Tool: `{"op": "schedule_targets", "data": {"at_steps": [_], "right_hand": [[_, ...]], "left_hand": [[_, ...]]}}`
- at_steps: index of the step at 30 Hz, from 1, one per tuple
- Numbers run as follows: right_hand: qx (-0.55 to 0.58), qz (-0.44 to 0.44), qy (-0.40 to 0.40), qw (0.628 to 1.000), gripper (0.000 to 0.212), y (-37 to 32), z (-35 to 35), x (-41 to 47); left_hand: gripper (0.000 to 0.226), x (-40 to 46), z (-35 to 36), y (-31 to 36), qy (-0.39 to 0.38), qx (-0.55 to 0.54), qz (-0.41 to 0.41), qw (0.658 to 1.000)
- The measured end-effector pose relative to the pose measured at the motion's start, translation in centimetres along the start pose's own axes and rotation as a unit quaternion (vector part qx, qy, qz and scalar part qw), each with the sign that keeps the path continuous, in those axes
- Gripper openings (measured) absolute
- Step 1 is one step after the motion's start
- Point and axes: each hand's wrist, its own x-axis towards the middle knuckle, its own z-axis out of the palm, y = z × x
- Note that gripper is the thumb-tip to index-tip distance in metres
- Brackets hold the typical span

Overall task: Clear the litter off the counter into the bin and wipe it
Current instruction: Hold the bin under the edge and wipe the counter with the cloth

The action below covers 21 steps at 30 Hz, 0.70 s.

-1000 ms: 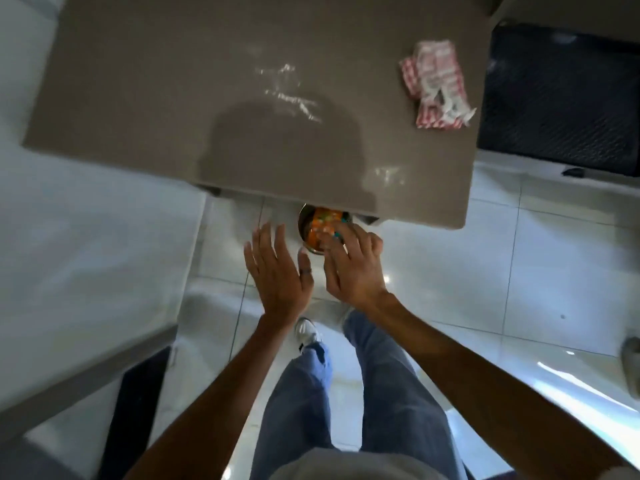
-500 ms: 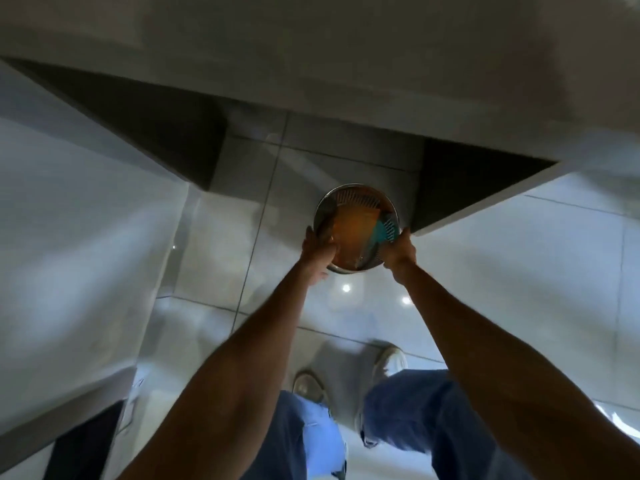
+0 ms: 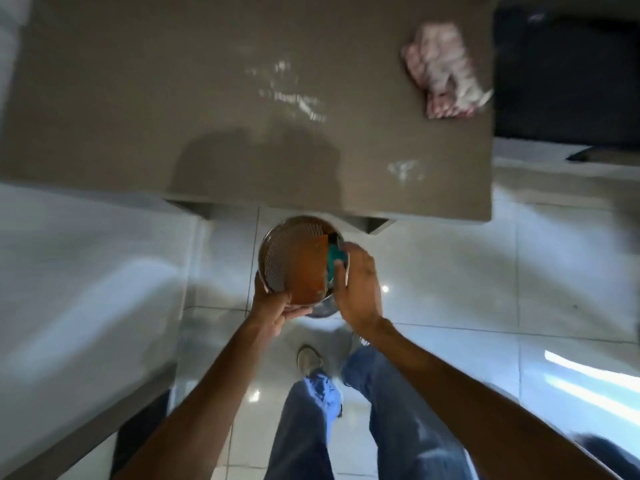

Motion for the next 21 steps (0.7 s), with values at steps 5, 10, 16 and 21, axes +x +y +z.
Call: {"op": "schedule_targets", "data": {"at_steps": [5, 10, 16, 21], "right_hand": [[0.038, -0.305, 0.093, 0.947, 0.027, -10.6, -9.6, 2.3], [-0.198, -0.169, 0.119, 0.958, 0.054, -12.8, -17.0, 17.0], [-0.295, -0.065, -0.056, 0.952, 0.072, -7.1, -21.3, 28.8], [-0.307, -0.089, -0.04, 0.947, 0.061, -5.2, -19.4, 27.0]], "left_hand": [[0.058, -8.1, -0.2, 4.2, 0.008, -0.002, -0.057, 0.998], [0.048, -9.1, 0.3, 6.6, -0.004, -0.006, -0.055, 0.998], [0.05, -6.7, 0.9, 8.2, 0.001, 0.028, -0.033, 0.999], [0.045, -5.7, 0.8, 9.4, -0.009, 0.035, -0.031, 0.999]]}}
